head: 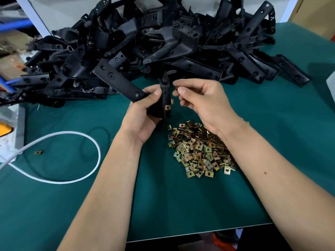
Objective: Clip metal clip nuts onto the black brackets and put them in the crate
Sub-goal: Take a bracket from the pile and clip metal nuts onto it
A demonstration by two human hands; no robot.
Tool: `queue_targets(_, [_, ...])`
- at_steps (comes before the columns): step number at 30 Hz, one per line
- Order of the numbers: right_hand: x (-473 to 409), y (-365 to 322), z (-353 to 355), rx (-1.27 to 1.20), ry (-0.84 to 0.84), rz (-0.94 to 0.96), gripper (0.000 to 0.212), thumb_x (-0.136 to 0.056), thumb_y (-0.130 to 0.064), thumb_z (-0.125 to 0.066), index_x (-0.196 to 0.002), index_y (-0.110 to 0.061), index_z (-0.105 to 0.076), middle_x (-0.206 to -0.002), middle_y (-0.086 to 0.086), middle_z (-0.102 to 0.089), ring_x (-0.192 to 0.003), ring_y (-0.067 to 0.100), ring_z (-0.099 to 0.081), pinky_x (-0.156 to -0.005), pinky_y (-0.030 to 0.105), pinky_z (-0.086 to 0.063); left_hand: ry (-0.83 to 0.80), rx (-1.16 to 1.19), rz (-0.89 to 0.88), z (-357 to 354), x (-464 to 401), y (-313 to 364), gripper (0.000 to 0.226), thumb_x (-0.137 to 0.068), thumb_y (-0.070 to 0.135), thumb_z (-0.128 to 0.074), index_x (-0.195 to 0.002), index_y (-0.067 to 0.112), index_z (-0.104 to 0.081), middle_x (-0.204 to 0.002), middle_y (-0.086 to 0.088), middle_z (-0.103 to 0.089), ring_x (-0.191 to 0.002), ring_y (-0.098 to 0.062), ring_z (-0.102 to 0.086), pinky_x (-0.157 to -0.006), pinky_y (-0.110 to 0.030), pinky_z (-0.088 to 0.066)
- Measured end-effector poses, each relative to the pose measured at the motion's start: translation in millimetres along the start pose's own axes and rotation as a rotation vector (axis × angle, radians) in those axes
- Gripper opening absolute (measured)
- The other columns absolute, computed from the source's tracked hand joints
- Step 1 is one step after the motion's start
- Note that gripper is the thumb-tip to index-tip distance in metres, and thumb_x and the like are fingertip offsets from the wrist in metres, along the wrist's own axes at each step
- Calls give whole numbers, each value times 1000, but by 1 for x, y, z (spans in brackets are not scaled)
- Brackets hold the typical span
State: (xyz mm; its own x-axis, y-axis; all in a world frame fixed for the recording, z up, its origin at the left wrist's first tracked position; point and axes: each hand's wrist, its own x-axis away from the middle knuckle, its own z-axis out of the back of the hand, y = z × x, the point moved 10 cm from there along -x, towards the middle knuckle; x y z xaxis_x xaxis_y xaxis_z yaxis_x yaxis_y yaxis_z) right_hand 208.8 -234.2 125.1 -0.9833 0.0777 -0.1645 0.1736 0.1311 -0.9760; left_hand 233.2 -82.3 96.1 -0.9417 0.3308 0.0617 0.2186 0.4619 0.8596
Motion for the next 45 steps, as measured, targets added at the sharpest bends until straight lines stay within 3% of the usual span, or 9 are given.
queue_targets(5, [3, -3, 1, 89, 50, 25, 12, -98, -14, -70, -90, -9, -77, -69, 2, -72, -61, 10, -61, -54, 22, -51, 1, -23, -15, -4, 3, 0, 8, -82, 19, -69, -88, 21, -66, -85, 1, -70, -76, -14, -66, -61, -28, -55])
queue_targets(11, [5, 3, -6, 90, 37, -12, 23, -97, -22, -72, -75, -17, -74, -63, 0, -68, -57, 9, -59, -50, 22, -48, -26, -12, 5, -7, 2, -3, 11, -86, 19, -68, -93, 18, -60, -99, -12, -65, -88, -25, -64, -78, -37, -56])
queue_targets(21, [3, 4, -4, 33, 32, -10, 21, -101, -21, -67, -82, -14, -74, -65, 0, -68, -60, 10, -57, -51, 21, -45, -1, 72, -21, -3, 1, 0, 8, -84, 16, -67, -88, 18, -60, -81, 1, -72, -71, -12, -68, -63, -26, -56])
queue_targets(36, [6, -2, -5, 161, 13, 5, 23, -99, -21, -70, -78, -14, -72, -60, -3, -65, -54, 5, -55, -47, 18, -43, -5, -35, 13, -1, 0, -3, 14, -87, 17, -70, -75, 24, -68, -79, 3, -70, -71, -12, -67, -63, -28, -57])
queue_targets(45, [7, 3, -6, 131, 46, -15, 28, -99, -22, -69, -73, -14, -70, -58, -4, -62, -53, 7, -51, -45, 18, -38, 21, -151, 27, -5, 3, -8, 17, -95, 17, -66, -80, 19, -60, -80, -2, -66, -68, -14, -63, -60, -28, -56])
